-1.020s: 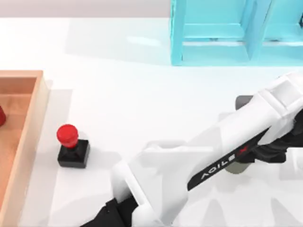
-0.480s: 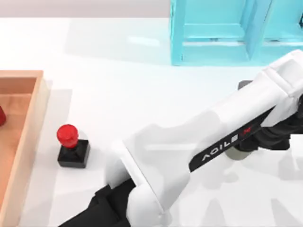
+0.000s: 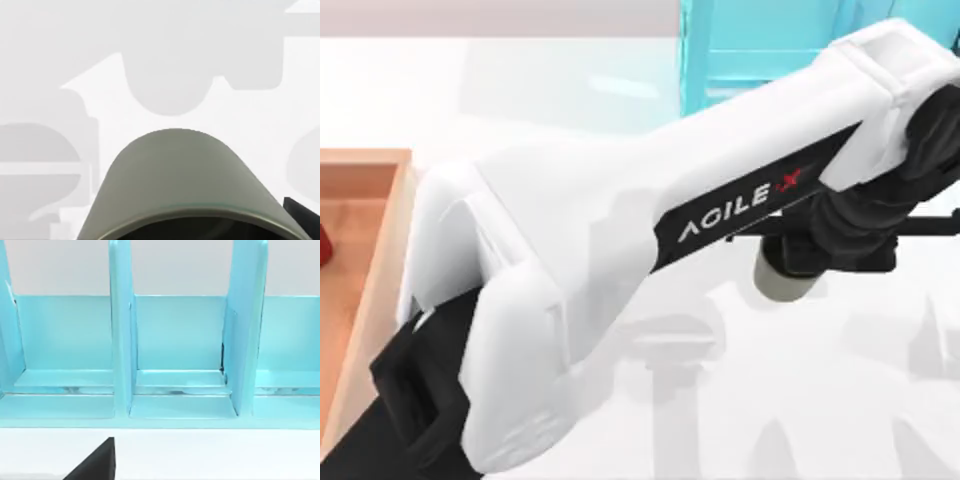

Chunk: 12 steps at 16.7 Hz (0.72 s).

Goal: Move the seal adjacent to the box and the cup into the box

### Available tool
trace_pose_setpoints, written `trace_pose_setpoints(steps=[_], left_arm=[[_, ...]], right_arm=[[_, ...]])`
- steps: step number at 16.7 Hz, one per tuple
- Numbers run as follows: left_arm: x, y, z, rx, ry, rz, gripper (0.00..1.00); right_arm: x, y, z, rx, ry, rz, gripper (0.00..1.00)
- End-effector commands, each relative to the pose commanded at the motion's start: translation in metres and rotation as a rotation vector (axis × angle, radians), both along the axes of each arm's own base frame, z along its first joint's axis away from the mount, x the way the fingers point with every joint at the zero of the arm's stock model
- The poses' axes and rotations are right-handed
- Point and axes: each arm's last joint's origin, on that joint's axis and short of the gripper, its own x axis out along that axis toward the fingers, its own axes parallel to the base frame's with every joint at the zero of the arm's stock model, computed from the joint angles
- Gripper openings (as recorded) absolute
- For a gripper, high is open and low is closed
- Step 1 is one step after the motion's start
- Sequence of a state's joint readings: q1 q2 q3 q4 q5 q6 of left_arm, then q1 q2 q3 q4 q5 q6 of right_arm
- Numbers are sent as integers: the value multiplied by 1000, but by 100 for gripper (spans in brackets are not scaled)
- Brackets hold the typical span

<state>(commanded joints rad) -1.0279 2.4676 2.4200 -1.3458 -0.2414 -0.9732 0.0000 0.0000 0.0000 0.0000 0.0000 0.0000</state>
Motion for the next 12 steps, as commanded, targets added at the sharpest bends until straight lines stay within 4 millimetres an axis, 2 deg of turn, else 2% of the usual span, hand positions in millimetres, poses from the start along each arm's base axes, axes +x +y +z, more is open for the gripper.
trace_pose_setpoints(steps=[6, 8, 12], left_arm=[[-14, 47, 14, 12, 4, -4, 0], [-17, 54, 16, 13, 3, -5, 0], [-17, 55, 17, 13, 3, -5, 0]], right_arm=[[0, 0, 0, 0, 0, 0, 100], [0, 0, 0, 0, 0, 0, 100], [0, 0, 0, 0, 0, 0, 100]])
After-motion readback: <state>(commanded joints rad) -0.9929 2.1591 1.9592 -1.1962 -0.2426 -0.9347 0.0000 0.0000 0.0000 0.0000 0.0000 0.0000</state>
